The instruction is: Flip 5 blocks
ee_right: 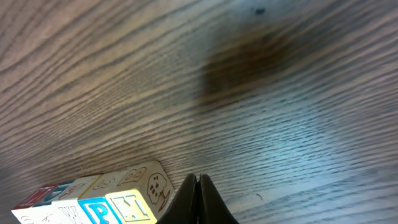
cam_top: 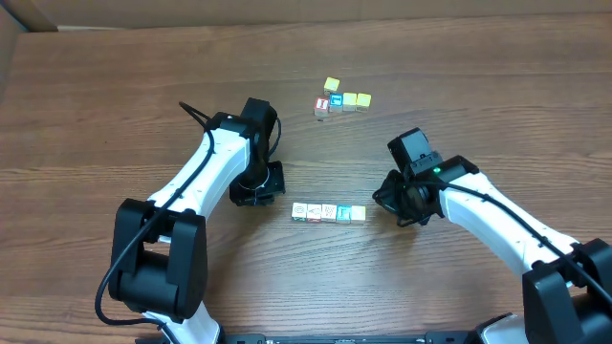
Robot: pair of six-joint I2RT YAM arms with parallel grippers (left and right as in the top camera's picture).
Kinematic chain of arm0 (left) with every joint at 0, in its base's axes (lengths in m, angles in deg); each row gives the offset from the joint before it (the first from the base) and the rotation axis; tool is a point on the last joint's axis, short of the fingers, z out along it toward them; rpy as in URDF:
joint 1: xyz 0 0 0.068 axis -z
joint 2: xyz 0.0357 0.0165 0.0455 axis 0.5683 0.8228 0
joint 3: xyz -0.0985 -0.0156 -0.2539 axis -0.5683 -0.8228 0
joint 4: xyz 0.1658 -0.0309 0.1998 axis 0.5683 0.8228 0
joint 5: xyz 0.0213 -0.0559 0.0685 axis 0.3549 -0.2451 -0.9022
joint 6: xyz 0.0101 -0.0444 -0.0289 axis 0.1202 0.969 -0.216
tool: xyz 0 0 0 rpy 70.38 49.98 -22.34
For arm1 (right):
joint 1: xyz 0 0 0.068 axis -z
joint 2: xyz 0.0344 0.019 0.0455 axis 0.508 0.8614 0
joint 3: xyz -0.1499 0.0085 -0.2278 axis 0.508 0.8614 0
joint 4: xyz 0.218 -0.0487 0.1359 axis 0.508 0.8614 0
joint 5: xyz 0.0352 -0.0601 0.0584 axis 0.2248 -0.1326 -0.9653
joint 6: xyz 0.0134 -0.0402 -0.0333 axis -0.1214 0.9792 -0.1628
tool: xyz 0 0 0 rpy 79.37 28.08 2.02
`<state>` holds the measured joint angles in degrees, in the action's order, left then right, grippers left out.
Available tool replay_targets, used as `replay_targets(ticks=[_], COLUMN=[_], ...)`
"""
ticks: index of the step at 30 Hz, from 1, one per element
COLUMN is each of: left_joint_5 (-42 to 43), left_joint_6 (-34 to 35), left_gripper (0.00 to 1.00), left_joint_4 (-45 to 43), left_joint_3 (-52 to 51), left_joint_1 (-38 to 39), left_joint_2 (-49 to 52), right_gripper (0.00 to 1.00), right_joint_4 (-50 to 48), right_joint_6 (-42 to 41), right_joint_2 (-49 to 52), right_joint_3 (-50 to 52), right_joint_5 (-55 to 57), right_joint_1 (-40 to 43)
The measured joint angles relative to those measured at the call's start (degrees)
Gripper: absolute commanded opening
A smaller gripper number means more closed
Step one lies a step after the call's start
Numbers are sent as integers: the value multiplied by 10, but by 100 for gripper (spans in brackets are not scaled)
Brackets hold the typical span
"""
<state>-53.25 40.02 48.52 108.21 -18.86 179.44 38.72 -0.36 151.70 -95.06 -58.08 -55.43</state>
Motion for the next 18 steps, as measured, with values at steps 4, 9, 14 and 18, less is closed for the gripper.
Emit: replay_targets(ticks=[4, 9, 14, 18], left_joint_5=[1, 2, -9, -16], left_joint_6=[0, 1, 20, 30], left_gripper=[4, 4, 4, 4], left_joint_4=[-10, -21, -32, -34], left_joint_3=[0, 0, 0, -4], left_joint_1=[7, 23, 34, 34], left_joint_2=[0, 0, 0, 0], right_gripper=[4, 4, 4, 4], right_joint_4=[-19, -35, -43, -43], right_joint_6=[-13, -19, -27, -33], right_joint_2=[5, 19, 32, 40], right_joint_3=[7, 8, 8, 8], right_joint_5=[-9, -15, -15, -16], right_joint_1=[-2, -11, -26, -29])
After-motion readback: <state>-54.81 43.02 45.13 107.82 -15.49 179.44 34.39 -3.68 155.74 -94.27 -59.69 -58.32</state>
